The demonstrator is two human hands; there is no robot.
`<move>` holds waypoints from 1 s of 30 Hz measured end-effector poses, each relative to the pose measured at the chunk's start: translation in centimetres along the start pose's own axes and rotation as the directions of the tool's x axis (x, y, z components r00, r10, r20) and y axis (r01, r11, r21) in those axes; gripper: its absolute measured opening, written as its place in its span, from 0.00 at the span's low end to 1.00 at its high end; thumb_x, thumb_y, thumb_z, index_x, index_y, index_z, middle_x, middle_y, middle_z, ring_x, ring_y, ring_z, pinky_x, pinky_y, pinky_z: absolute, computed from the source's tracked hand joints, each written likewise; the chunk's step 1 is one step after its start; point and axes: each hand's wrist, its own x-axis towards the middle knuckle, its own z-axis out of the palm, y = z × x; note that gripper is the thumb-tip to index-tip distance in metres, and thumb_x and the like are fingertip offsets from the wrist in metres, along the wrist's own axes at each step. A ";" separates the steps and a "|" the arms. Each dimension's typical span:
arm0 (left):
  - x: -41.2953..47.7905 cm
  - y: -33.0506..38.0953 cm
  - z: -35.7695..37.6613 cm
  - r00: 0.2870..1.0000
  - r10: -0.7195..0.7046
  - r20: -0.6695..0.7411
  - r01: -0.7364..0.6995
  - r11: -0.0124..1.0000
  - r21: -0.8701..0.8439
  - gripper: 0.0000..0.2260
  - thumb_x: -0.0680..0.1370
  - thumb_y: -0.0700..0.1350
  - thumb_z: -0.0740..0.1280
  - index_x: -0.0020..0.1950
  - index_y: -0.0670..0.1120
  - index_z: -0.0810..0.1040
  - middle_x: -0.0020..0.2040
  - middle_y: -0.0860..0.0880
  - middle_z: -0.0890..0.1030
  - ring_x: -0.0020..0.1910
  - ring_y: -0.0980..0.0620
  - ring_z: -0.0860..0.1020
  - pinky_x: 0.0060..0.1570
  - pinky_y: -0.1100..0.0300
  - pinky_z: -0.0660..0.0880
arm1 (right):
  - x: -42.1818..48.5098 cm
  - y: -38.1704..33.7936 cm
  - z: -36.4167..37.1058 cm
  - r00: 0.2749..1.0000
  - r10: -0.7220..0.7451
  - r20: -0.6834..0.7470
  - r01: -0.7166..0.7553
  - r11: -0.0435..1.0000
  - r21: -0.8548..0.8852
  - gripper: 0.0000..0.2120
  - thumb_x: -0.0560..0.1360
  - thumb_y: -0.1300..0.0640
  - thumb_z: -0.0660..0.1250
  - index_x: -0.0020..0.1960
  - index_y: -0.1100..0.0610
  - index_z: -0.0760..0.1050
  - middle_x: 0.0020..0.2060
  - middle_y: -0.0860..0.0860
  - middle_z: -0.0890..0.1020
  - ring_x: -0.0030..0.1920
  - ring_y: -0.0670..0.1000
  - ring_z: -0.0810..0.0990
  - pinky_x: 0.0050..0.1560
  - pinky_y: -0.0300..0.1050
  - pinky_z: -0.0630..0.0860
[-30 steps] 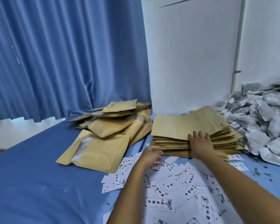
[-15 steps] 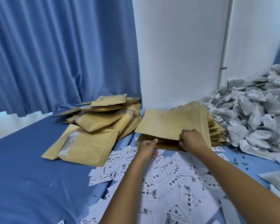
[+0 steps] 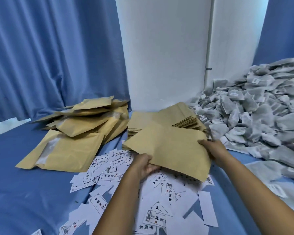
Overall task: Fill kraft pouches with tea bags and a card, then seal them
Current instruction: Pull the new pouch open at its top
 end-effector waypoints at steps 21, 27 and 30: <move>-0.5 -5.2 11.1 0.939 0.204 0.276 -0.340 0.436 0.833 0.15 0.75 0.57 0.67 0.47 0.46 0.73 0.43 0.48 0.76 0.44 0.46 0.77 0.43 0.58 0.70 | -1.4 4.7 -1.7 0.974 -0.107 0.198 0.099 0.994 0.050 0.12 0.79 0.57 0.62 0.39 0.60 0.78 0.36 0.60 0.81 0.31 0.52 0.77 0.33 0.43 0.74; 2.3 -6.2 11.7 0.925 0.340 0.169 -0.328 0.491 0.807 0.33 0.69 0.65 0.67 0.64 0.45 0.66 0.59 0.46 0.76 0.57 0.45 0.76 0.55 0.53 0.74 | -1.1 3.1 -2.8 0.778 -0.043 0.627 -0.239 0.902 0.358 0.14 0.80 0.61 0.57 0.61 0.62 0.76 0.51 0.61 0.81 0.45 0.55 0.84 0.42 0.45 0.82; 3.7 -6.3 11.8 0.928 0.313 0.204 -0.349 0.529 0.774 0.30 0.70 0.64 0.65 0.64 0.46 0.70 0.56 0.48 0.80 0.55 0.49 0.78 0.53 0.55 0.75 | -1.2 3.6 -2.3 0.795 -0.051 0.605 -0.214 0.909 0.359 0.12 0.78 0.64 0.59 0.59 0.62 0.77 0.52 0.63 0.82 0.47 0.55 0.84 0.41 0.42 0.81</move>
